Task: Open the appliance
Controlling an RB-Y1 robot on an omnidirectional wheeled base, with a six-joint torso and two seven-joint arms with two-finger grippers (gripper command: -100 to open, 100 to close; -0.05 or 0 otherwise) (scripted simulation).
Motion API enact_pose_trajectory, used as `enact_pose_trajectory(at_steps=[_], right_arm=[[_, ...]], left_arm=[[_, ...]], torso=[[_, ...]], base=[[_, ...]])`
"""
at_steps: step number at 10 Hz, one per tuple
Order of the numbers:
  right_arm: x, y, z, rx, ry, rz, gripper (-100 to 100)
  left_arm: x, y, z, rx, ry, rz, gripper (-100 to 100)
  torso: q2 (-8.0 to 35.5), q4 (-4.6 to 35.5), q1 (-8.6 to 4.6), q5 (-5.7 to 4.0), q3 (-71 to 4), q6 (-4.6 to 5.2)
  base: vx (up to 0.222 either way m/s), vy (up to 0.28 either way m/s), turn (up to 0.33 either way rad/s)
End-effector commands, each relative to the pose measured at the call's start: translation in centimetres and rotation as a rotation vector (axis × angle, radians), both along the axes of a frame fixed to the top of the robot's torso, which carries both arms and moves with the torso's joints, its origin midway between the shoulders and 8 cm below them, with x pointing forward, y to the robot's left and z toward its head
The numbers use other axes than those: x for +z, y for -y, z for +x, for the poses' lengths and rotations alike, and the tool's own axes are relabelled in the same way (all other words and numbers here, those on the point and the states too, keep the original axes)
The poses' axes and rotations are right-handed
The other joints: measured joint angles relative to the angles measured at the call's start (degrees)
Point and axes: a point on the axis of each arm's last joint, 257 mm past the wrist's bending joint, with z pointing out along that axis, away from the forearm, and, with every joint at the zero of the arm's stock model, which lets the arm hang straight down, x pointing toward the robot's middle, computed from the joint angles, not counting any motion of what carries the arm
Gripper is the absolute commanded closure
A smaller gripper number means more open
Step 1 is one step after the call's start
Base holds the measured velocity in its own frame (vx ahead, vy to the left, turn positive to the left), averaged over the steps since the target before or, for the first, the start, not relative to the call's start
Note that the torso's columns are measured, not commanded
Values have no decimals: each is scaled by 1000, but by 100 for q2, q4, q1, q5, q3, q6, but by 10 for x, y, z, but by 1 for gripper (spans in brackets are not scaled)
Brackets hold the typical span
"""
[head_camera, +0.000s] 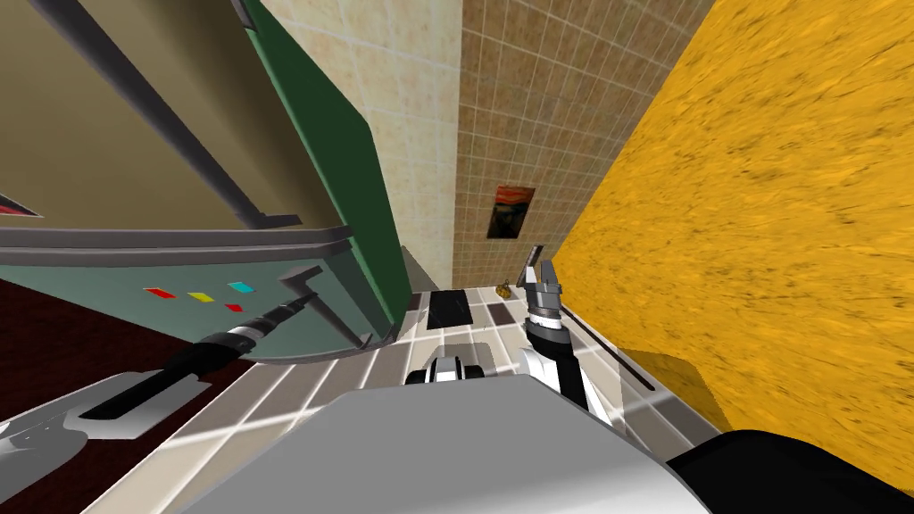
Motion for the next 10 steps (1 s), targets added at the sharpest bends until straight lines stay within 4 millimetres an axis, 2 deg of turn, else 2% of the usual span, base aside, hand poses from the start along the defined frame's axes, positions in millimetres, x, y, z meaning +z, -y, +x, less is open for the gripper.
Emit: enact_pose_trajectory(at_steps=[1,2,3,5,6,8,9,10], right_arm=[[0,0,0,0,0,0,0],[0,0,0,0,0,0,0],[0,0,0,0,0,0,0],[0,0,0,0,0,0,0],[0,0,0,0,0,0,0],[0,0,0,0,0,0,0],[0,0,0,0,0,0,0],[0,0,0,0,0,0,0]], left_arm=[[3,23,-1,-79,6,7,100],[3,23,-1,-79,6,7,100],[4,38,-4,-130,6,10,100],[4,67,-11,-228,3,12,100],[5,68,-11,-230,5,11,100],[5,97,-21,-329,2,5,100],[5,97,-21,-329,2,5,100],[4,112,-27,-378,1,-1,100]], torso=[[-5,5,26,-1,0,-14],[-63,-1,9,-15,-36,-13],[-134,-14,-20,-35,-84,-4],[-77,-5,4,-31,-55,-5],[-33,4,24,-16,-23,-9],[-78,-2,1,-30,-54,-6],[-51,1,-9,-30,-41,-1],[-91,-8,-37,-32,-58,12]], base=[[-241,161,10],[-91,57,23],[-93,90,97],[-241,195,88],[-189,177,27],[-242,202,93],[-195,171,50],[-130,166,74]])
